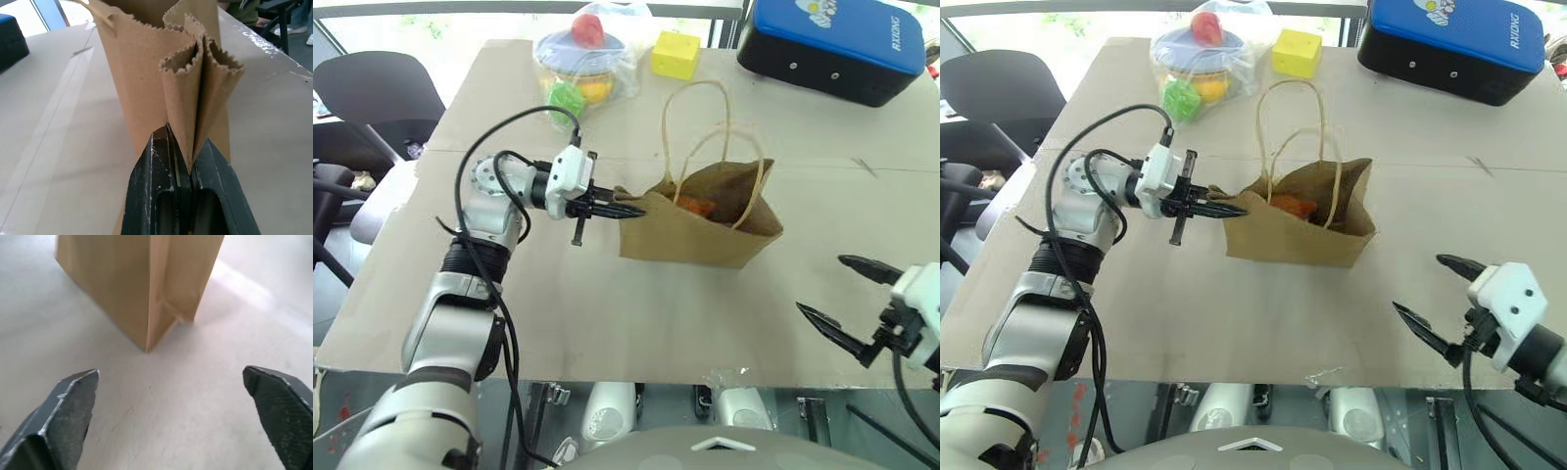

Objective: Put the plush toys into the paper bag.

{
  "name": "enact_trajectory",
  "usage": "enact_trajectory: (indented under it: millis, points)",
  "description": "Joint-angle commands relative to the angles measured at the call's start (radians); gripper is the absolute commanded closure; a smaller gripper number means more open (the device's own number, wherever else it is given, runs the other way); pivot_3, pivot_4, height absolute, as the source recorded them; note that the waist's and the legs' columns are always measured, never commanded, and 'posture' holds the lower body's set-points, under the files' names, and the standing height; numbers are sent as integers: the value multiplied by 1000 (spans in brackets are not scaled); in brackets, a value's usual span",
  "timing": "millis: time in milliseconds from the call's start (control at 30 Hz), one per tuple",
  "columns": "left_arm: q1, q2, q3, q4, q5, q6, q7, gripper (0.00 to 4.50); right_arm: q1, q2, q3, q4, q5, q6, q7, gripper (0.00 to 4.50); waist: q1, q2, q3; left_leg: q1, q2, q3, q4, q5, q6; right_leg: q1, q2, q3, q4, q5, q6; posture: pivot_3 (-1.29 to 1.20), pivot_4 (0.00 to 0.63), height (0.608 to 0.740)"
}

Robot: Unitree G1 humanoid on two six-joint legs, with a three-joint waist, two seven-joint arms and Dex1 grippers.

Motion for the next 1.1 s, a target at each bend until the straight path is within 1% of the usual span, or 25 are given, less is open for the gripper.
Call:
enact_trajectory:
  millis: [33,100,133,167,200,233,267,333,367,433,500,600,633,733,867,933,1033,1100]
  points:
    - [-20,6,-43,24,-28,-22,-6,4500,-25,-20,-58,-39,63,-1,-13,22,1,0,0,0,0,0,0,0,0,0,0,0,0,0,0,0,150,740]
    - [-30,0,-29,39,-24,-15,-6,4500,-33,-34,-61,-35,65,3,-13,22,1,0,0,0,0,0,0,0,0,0,0,0,0,0,0,0,150,740]
    - [-31,-2,-9,36,-25,-6,-6,4152,-51,-43,-56,-30,75,6,-17,1,3,0,0,0,0,0,0,0,0,0,0,0,0,0,0,0,150,740]
    - [-27,-8,24,30,-29,4,-3,3500,-72,-51,-51,-22,87,6,-20,0,3,0,0,-1,0,0,0,0,0,0,-1,0,0,0,0,0,150,740]
    - [-19,-7,50,12,-36,17,4,3223,-90,-56,-49,-16,97,4,-24,0,3,0,0,-1,0,0,0,0,0,0,-1,0,0,0,0,0,150,740]
    - [-8,-4,70,-12,-42,28,17,3084,-103,-59,-48,-8,104,0,-25,0,2,-1,0,-1,0,0,0,0,0,0,-1,0,0,0,0,0,150,740]
    - [11,3,94,-62,-50,55,50,2517,-111,-61,-51,5,107,-6,-20,0,2,0,0,-1,0,0,0,0,0,0,-1,0,0,0,0,0,150,740]
    - [64,27,135,-189,-70,150,114,1848,-120,-64,-52,37,96,-26,0,0,1,0,0,-1,0,0,0,0,0,0,-1,0,0,0,0,0,150,740]
    - [107,52,155,-274,-91,241,158,1711,-122,-65,-53,58,90,-41,17,0,0,0,0,-1,0,-1,0,0,0,0,-1,0,0,0,0,0,150,740]
    - [200,101,203,-434,-140,402,245,1711,-119,-69,-58,96,79,-72,58,0,-4,0,0,-1,1,0,0,0,0,-1,-1,1,0,0,0,0,150,740]
    - [349,163,282,-611,-198,558,360,1711,-112,-76,-78,154,75,-107,113,0,-7,0,0,-1,2,-1,-1,1,-1,-1,-1,3,0,0,0,0,150,740]
    - [510,199,388,-766,-255,702,497,1711,-94,-83,-112,211,82,-135,172,0,-7,1,0,0,3,0,-2,1,-1,-1,-3,5,0,0,0,0,150,740]
    - [558,206,417,-804,-254,714,522,1711,-82,-84,-125,223,83,-143,192,0,2,1,0,0,3,0,-2,0,-1,-1,-3,4,1,0,0,0,150,740]
    - [712,223,497,-887,-234,723,559,1711,-33,-86,-174,259,78,-166,256,0,8,1,0,1,1,0,-1,0,0,1,-4,4,1,0,0,0,150,740]
    - [900,233,618,-961,-249,775,607,1711,53,-77,-244,354,9,-249,342,0,3,1,-1,3,1,1,-1,0,0,2,-4,4,-1,-1,0,0,150,740]
    - [982,242,658,-995,-258,795,595,1711,82,-76,-271,414,-19,-287,372,0,2,0,-1,3,1,1,-2,0,0,2,-4,5,-1,-1,0,0,150,740]
    - [1050,247,675,-1020,-264,816,587,1711,90,-85,-277,473,-43,-328,397,0,4,1,-1,4,1,1,-2,0,0,2,-4,5,0,-3,-4,0,150,740]
    - [1054,235,664,-1021,-265,805,581,1711,70,-97,-260,487,-53,-338,394,0,4,2,-1,5,1,2,-2,0,0,3,-5,5,0,-3,-4,0,150,740]
